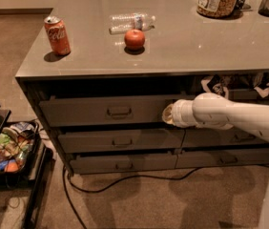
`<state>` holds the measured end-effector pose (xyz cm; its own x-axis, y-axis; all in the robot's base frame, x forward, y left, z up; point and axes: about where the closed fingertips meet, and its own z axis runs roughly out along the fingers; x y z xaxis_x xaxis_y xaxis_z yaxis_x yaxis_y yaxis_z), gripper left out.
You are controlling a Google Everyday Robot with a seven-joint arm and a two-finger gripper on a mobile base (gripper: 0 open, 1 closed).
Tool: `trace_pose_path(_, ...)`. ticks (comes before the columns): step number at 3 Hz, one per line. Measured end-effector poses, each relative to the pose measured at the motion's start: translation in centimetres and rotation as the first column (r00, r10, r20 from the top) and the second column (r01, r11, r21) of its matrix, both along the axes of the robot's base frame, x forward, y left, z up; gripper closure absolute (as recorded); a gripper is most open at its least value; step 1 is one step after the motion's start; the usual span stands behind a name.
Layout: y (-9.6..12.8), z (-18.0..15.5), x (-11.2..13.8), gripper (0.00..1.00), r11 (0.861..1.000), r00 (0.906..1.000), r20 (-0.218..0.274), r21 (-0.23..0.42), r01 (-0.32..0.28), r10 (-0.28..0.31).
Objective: Close top drawer
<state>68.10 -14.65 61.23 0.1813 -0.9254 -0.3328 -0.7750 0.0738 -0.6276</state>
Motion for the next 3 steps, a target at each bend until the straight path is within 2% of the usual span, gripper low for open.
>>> trace_pose_path(1, 1.51, -0.99, 2.48, 1.0, 0.999, 0.9994, -0.001, 0.009, -0.036, 0.036)
trace_pose_path(3, 1.96, -1.13, 2.28, 1.0, 0.998, 0.9982, -0.014, 0.016, -0.059, 0.059)
